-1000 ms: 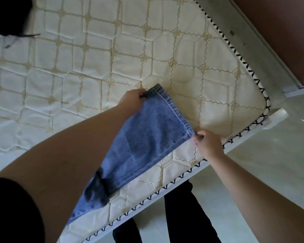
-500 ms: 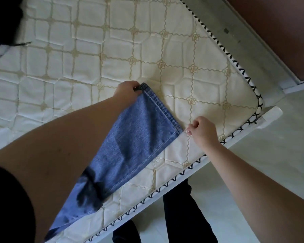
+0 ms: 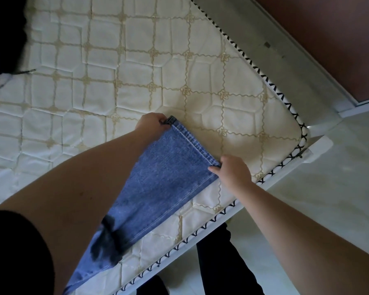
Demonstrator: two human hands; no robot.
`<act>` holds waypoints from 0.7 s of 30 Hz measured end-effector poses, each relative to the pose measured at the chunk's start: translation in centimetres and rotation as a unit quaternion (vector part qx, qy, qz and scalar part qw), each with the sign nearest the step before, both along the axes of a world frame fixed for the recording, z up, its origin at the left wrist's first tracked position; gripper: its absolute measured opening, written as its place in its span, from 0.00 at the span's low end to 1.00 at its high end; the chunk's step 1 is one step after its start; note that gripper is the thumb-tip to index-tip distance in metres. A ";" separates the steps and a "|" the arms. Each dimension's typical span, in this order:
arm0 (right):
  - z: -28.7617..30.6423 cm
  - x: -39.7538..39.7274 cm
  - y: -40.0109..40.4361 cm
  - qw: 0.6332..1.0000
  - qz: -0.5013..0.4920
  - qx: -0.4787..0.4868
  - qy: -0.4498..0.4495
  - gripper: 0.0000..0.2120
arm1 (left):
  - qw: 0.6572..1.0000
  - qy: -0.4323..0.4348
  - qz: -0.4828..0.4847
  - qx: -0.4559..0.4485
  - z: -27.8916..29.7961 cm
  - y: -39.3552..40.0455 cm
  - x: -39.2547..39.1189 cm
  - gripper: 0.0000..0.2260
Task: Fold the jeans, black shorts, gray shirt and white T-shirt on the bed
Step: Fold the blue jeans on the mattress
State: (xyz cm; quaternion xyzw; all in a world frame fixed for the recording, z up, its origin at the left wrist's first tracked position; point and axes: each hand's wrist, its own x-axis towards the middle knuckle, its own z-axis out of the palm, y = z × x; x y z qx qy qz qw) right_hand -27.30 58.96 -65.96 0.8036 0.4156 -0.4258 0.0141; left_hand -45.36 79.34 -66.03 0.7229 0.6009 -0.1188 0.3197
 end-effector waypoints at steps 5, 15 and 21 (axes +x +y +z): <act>-1.2 2.0 -0.8 0.998 -0.033 0.008 0.054 0.19 | 1.000 -0.016 0.022 -0.002 -0.7 -0.3 2.5 0.07; -1.7 0.8 0.4 0.998 0.007 -0.054 -0.011 0.16 | 1.000 0.018 0.002 0.005 -1.4 -0.6 3.3 0.09; -1.8 0.5 -0.1 0.999 0.015 -0.021 -0.029 0.16 | 0.998 0.023 -0.048 0.044 -1.0 -2.0 2.7 0.19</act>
